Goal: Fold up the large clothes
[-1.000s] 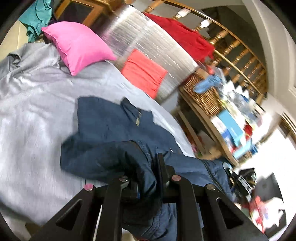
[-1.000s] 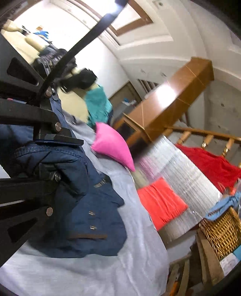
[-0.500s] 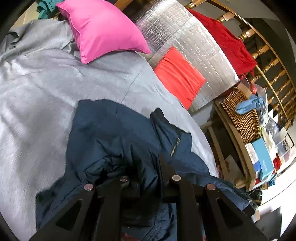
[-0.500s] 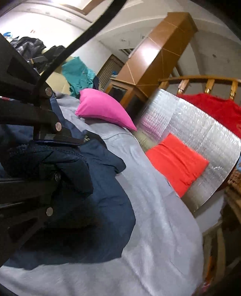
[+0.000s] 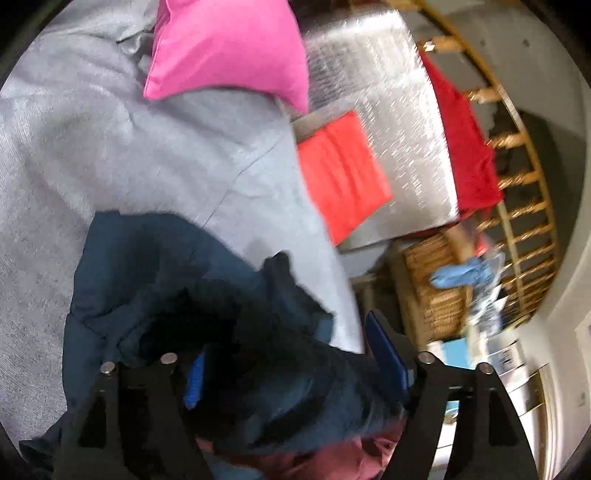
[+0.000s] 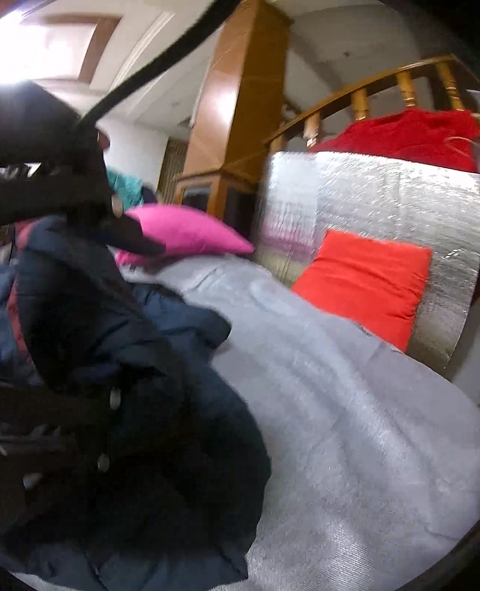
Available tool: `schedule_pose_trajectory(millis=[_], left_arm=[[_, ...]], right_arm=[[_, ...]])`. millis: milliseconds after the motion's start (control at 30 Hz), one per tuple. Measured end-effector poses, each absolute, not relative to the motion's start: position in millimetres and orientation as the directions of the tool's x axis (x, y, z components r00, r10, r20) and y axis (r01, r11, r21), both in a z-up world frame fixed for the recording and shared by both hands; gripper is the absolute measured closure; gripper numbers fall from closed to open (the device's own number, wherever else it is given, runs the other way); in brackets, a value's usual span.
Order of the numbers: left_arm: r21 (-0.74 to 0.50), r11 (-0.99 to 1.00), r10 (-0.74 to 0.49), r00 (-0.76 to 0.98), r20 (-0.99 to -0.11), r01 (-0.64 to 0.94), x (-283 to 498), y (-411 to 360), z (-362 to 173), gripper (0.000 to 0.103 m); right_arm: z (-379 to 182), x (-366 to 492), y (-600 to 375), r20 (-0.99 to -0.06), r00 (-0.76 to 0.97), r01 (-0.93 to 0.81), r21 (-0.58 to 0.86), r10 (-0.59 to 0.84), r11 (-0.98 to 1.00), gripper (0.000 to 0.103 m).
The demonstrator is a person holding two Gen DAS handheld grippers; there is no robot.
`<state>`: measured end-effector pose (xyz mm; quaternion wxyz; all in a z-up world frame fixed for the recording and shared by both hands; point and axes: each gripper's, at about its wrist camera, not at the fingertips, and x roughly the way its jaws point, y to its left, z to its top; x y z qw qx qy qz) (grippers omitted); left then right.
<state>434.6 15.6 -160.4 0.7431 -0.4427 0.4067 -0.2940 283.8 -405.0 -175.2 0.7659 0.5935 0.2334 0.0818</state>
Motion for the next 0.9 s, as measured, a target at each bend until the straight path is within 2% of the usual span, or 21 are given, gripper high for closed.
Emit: schedule_pose_trajectory(millis=[67,133,233,267,300,367,433,500,533,600,700,867,900], left_arm=[[-0.91,0.404,-0.799,0.521,-0.3,0.096,430,24,-153,0.016],[-0.912,0.394,-0.771,0.582,-0.259,0.117,423,34,-145,0.015],[-0.915,0.362,-0.724,0.672,-0.156,0.178,407,51,-133,0.01],[-0.909,0.373,-0.705,0.695,-0.144,0.189,402,54,-129,0.007],[-0.893,0.416,-0.684,0.706,-0.184,0.171,402,53,-128,0.006],[-0.868,0.47,-0.677,0.696,-0.24,0.158,403,46,-130,0.006],[-0.852,0.506,-0.68,0.669,-0.299,0.134,406,37,-136,0.006],[-0.826,0.554,-0.666,0.651,-0.363,0.106,409,28,-140,0.006],[-0.805,0.587,-0.645,0.649,-0.404,0.083,410,23,-143,0.006],[-0.765,0.643,-0.602,0.643,-0.473,0.04,412,16,-149,0.006],[-0.697,0.717,-0.538,0.623,-0.568,-0.016,417,10,-159,0.006],[-0.478,0.873,-0.339,0.583,-0.738,-0.098,425,7,-175,0.006],[-0.462,0.88,-0.332,0.551,-0.766,-0.111,429,9,-184,0.006]], right_arm=[[-168,274,-409,-0.195,0.908,0.105,0.962,0.37,0.25,0.027],[-155,259,-415,-0.135,0.94,0.056,0.966,0.314,0.251,0.019],[-136,240,-417,-0.054,0.966,-0.024,0.956,0.254,0.293,0.018],[-129,234,-415,-0.041,0.97,-0.038,0.948,0.24,0.317,0.018],[-120,228,-412,-0.038,0.972,-0.049,0.931,0.232,0.361,0.018],[-105,228,-400,-0.085,0.967,-0.036,0.888,0.241,0.458,0.018],[-96,236,-383,-0.17,0.946,-0.009,0.837,0.275,0.548,0.023],[-93,255,-356,-0.292,0.9,0.017,0.765,0.323,0.643,0.04],[-96,258,-348,-0.336,0.884,0.032,0.738,0.325,0.674,0.042],[-102,276,-324,-0.439,0.843,0.068,0.662,0.312,0.746,0.042],[-112,299,-307,-0.518,0.808,0.112,0.6,0.279,0.792,0.042],[-153,361,-333,-0.708,0.702,0.387,0.468,0.075,0.794,0.044],[-167,372,-342,-0.738,0.669,0.423,0.472,0.085,0.774,0.045]])
